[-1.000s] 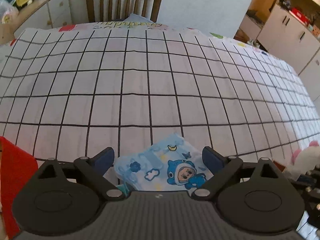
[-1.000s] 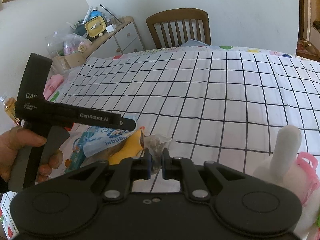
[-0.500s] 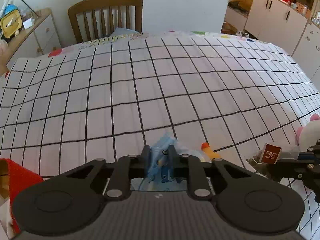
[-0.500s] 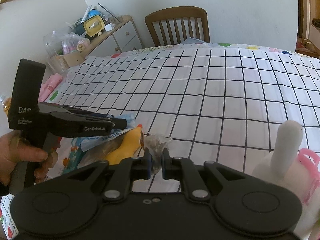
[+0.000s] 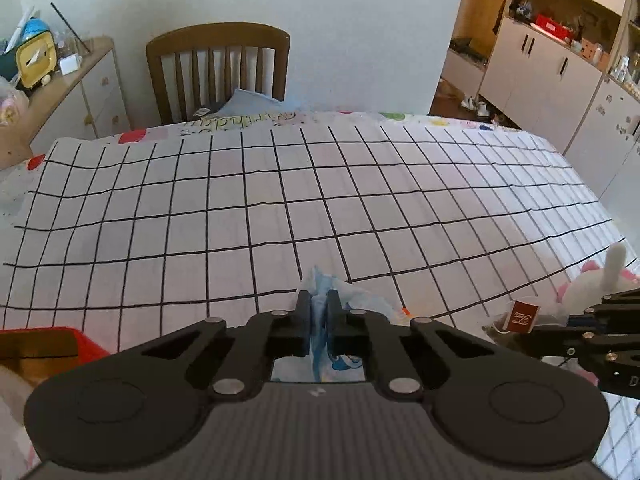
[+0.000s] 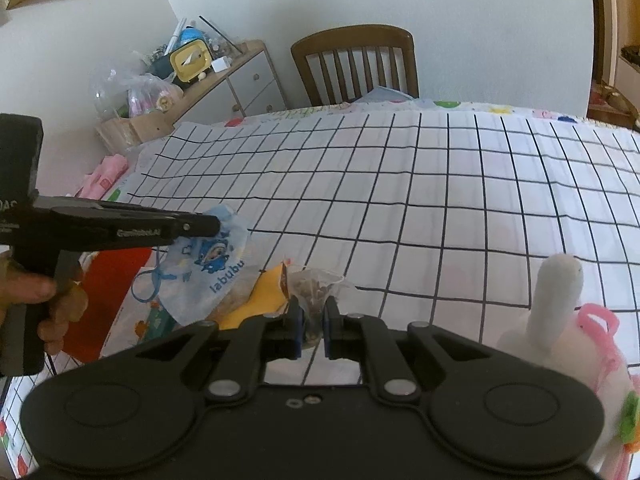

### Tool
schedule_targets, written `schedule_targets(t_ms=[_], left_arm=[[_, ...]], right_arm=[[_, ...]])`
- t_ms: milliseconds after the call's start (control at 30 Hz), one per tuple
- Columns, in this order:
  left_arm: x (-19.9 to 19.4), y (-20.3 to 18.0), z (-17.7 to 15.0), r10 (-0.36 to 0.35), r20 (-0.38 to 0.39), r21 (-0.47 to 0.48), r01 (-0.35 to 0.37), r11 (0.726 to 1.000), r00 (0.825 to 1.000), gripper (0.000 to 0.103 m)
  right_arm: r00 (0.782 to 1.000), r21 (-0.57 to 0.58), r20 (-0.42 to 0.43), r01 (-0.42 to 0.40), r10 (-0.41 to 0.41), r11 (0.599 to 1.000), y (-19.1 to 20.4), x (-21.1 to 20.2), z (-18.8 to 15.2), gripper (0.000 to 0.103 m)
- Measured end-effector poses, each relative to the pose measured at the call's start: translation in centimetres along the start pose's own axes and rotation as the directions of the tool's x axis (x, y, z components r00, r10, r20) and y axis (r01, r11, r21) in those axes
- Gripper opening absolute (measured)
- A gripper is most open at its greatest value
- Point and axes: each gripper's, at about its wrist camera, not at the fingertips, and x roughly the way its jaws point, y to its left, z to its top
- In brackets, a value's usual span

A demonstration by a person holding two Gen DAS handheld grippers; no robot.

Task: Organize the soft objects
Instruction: 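Carry the tea bag and blue packet over the red tin with both grippers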

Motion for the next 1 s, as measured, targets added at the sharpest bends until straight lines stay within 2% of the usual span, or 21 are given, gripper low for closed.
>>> schedule_targets(t_ms=[433, 733, 1000], left_arm=[[-7.5, 2.0, 0.1, -0.005, 0.074, -0.051, 0.009, 0.999, 0.997, 0.007], [-12.4, 4.4, -0.8, 0.024, 0.112, -0.079, -0.015, 0.997, 0.993, 0.007], [-16.2, 7.8, -1.7, 0.068, 0.137, -0.099, -0.054, 0.994, 0.988, 0.007]], right_arm=[[0.997, -0.077, 0.058, -0.043, 0.047, 0.996, 4.8, -2.9, 1.7, 0.009], [0.991, -0.156, 0.086, -0.084, 0.098, 0.984, 9.8, -4.6, 2.5, 0.009], [0.985, -0.205, 0.082, -0.133, 0.153, 0.97, 14.7, -4.2, 3.0, 0.009]])
